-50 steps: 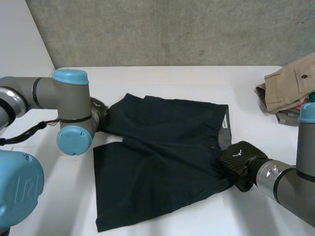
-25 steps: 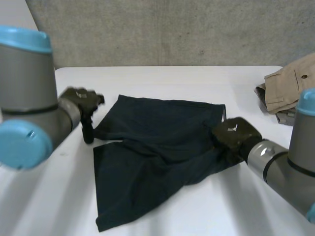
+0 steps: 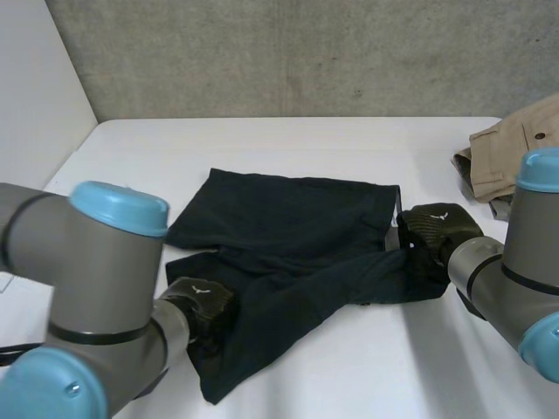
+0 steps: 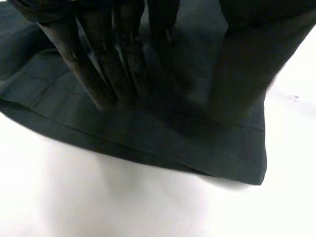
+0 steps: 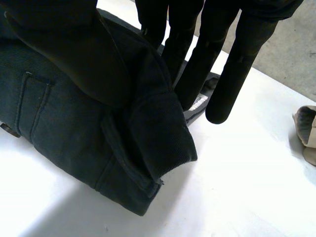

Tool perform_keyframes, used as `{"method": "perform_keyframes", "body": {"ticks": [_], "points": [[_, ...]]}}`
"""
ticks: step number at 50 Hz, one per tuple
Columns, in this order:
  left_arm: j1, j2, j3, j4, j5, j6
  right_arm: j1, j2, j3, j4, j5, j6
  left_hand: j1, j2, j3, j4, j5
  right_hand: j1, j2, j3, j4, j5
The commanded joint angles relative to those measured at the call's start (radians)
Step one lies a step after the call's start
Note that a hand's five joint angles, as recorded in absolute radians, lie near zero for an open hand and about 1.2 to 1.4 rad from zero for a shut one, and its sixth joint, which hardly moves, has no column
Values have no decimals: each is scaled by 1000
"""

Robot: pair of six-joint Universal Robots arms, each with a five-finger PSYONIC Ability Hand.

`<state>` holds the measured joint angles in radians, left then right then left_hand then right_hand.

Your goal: Fold the laundry.

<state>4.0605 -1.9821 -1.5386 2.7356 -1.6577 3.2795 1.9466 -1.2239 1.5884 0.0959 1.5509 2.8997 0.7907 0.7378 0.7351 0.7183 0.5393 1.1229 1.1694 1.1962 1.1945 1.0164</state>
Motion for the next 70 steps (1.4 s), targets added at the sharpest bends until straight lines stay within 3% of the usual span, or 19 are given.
{"method": "perform_keyframes", "body": {"ticks": [1, 4, 9, 13, 17, 19, 20, 22, 28, 42, 60, 67, 70], "points": [[-15, -96, 71, 30, -60, -32, -12, -26, 11, 37, -15, -46, 606, 658, 661, 678, 682, 273, 227, 200, 202, 205], [-11, -95, 72, 24, -73, -24, -20, -49, 27, 74, -32, -111, 606, 658, 661, 678, 682, 273, 227, 200, 202, 205], [6, -55, -3, -20, -13, 50, -44, -106, 93, 246, -132, -423, 606, 658, 661, 678, 682, 273, 227, 200, 202, 205], [3, -23, -70, -43, 21, 130, -72, -147, 160, 423, -172, -682, 606, 658, 661, 678, 682, 273, 227, 200, 202, 205], [1, -1, -109, -59, 13, 186, -100, -189, 192, 504, -192, -839, 606, 658, 661, 678, 682, 273, 227, 200, 202, 205], [9, 11, -109, -50, 6, 186, -98, -193, 191, 457, -199, -800, 606, 658, 661, 678, 682, 273, 227, 200, 202, 205], [21, 26, -110, -25, 3, 175, -91, -195, 189, 429, -199, -766, 176, 229, 231, 248, 253, 273, 227, 200, 202, 205], [35, 42, -110, 7, -4, 161, -69, -189, 167, 349, -195, -659, -297, -244, -241, -224, -220, 273, 227, 200, 202, 205], [32, 92, -106, 59, -53, 112, -58, -128, 124, 228, -186, -405, -615, -562, -560, -543, -538, 273, 227, 200, 202, 205], [-112, 37, -94, 2, -131, 92, -40, -49, 74, 156, -118, -183, -569, -516, -513, -496, -492, 273, 227, 200, 202, 205], [-180, -6, -46, 84, -226, 97, -47, 35, 4, 91, -46, -65, -463, -410, -407, -390, -386, 273, 227, 200, 202, 205], [-213, -50, -12, 107, -258, 109, -60, 69, -33, 81, -23, -34, -360, -307, -305, -288, -283, 273, 227, 200, 202, 205], [-226, -66, 0, 122, -272, 109, -60, 75, -38, 88, -17, -27, -170, -117, -115, -98, -93, 273, 227, 200, 202, 205]]}}
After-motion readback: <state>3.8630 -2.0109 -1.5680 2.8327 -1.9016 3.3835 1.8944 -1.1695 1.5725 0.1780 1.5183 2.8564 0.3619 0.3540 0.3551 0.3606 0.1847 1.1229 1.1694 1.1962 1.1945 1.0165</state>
